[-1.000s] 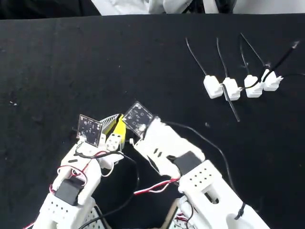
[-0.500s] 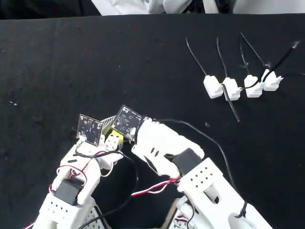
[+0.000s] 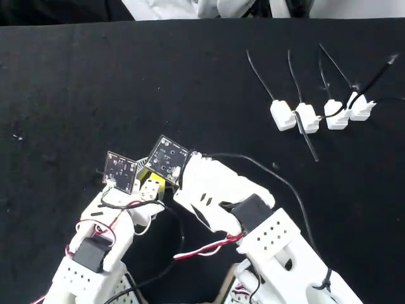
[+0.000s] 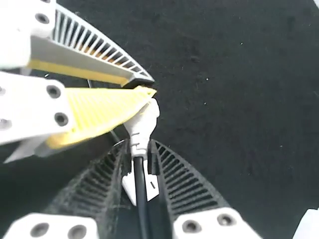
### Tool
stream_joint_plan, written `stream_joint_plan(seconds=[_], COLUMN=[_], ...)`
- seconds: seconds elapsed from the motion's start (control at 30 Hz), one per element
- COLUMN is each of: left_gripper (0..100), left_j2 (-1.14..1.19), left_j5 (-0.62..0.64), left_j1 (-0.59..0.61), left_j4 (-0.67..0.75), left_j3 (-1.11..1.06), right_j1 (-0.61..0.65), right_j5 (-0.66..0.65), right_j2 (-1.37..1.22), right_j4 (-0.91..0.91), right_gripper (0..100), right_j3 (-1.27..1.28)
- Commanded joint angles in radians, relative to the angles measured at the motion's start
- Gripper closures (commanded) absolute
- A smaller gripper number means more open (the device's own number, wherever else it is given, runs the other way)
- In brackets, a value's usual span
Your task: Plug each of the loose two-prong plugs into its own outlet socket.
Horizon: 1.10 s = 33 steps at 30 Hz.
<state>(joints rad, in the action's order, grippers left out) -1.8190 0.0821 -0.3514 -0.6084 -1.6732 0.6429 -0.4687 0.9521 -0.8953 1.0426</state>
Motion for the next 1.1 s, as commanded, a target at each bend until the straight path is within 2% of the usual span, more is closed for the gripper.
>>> stream_joint_plan(seconds=[0.0, 0.13, 0.87, 1.07], left_gripper=[95, 95, 95, 95], left_j2=[-0.008, -0.008, -0.008, -0.008], left_j5=[-0.006, -0.006, 0.002, 0.002], left_j1=[0.061, 0.107, 0.093, 0.051], left_j4=[0.0, 0.002, 0.0, 0.0], left_j3=[-0.005, -0.004, -0.007, -0.016], right_j1=[0.014, 0.014, 0.023, 0.107], right_j5=[-0.008, -0.008, 0.0, 0.002], right_j2=[0.025, 0.025, 0.019, 0.019], right_j4=[-0.038, -0.051, -0.048, -0.051], right_gripper=[98.8, 98.8, 98.8, 98.8], right_j3=[-0.053, -0.058, -0.122, -0.124])
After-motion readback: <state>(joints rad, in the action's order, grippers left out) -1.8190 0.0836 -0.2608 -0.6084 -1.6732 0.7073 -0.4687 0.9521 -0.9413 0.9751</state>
